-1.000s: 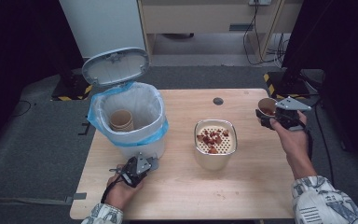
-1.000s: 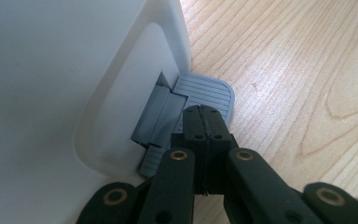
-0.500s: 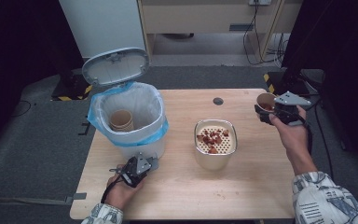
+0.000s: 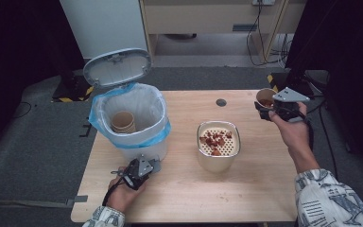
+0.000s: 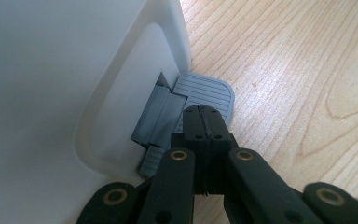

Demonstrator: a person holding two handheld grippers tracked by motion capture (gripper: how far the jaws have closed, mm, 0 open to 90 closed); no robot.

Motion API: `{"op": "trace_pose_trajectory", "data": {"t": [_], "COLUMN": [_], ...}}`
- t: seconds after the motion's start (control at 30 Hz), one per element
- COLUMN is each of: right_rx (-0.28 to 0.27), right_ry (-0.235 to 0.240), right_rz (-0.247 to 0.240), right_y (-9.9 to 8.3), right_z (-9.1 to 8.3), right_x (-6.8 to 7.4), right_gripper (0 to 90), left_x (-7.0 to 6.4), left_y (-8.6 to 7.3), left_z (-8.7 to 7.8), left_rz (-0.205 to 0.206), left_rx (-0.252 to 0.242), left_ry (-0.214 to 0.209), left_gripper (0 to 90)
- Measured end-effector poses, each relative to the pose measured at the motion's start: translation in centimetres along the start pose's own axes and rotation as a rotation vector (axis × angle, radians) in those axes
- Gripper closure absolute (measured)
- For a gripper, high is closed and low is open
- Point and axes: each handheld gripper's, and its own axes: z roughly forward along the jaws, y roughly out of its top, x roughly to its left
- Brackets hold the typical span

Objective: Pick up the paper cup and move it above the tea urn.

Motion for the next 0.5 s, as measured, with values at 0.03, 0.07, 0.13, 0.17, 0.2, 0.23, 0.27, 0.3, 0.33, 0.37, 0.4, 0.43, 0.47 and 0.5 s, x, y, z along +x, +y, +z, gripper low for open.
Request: {"op": "trace_pose_trajectory", "data": {"t": [0.03, 0.07, 0.13, 0.17, 0.2, 0.23, 0.27, 0.3, 0.33, 0.37, 0.4, 0.43, 0.47, 0.5], "right_rx": [-0.002, -0.003, -0.01, -0.015, -0.02, -0.025, -0.038, -0.048, -0.056, -0.061, -0.065, -0.067, -0.071, -0.076], "right_ry": [0.001, 0.0, 0.001, -0.001, 0.0, 0.0, 0.001, 0.003, 0.003, 0.002, 0.0, 0.0, 0.003, 0.007], "right_rz": [-0.005, -0.02, -0.035, -0.041, -0.044, -0.054, -0.069, -0.078, -0.086, -0.098, -0.105, -0.111, -0.115, -0.118], "right_y": [0.1, 0.3, 0.5, 0.6, 0.7, 0.9, 1.1, 1.2, 1.4, 1.5, 1.7, 1.9, 2.0, 2.1], "right_z": [0.0, 0.1, 0.2, 0.3, 0.3, 0.4, 0.4, 0.4, 0.5, 0.5, 0.6, 0.6, 0.7, 0.8], "right_x": [0.0, 0.1, 0.3, 0.3, 0.4, 0.4, 0.6, 0.6, 0.7, 0.8, 0.9, 1.0, 1.2, 1.3], "right_gripper": [30.7, 30.7, 30.7, 30.7, 30.8, 30.7, 30.7, 30.7, 30.7, 30.7, 30.6, 30.6, 30.6, 30.6], "left_x": [0.0, 0.0, 0.0, 0.0, 0.0, 0.0, 0.0, 0.0, 0.0, 0.0, 0.0, 0.0, 0.0, 0.0], "left_y": [0.0, 0.0, 0.0, 0.0, 0.0, 0.0, 0.0, 0.0, 0.0, 0.0, 0.0, 0.0, 0.0, 0.0], "left_z": [0.0, 0.0, 0.0, 0.0, 0.0, 0.0, 0.0, 0.0, 0.0, 0.0, 0.0, 0.0, 0.0, 0.0], "left_rz": [0.001, 0.001, 0.0, 0.0, 0.001, 0.001, 0.001, 0.0, 0.0, 0.0, 0.0, 0.0, 0.0, 0.0], "left_rx": [0.0, 0.0, 0.0, 0.0, 0.0, 0.0, 0.0, 0.0, 0.0, 0.0, 0.0, 0.001, 0.001, 0.001], "left_ry": [0.001, 0.001, 0.0, 0.0, 0.001, 0.001, 0.001, 0.001, 0.001, 0.0, 0.001, 0.001, 0.001, 0.001], "left_gripper": [89.9, 89.9, 89.9, 89.9, 89.9, 89.9, 89.9, 89.9, 89.9, 89.9, 89.9, 89.9, 89.9, 89.9]}}
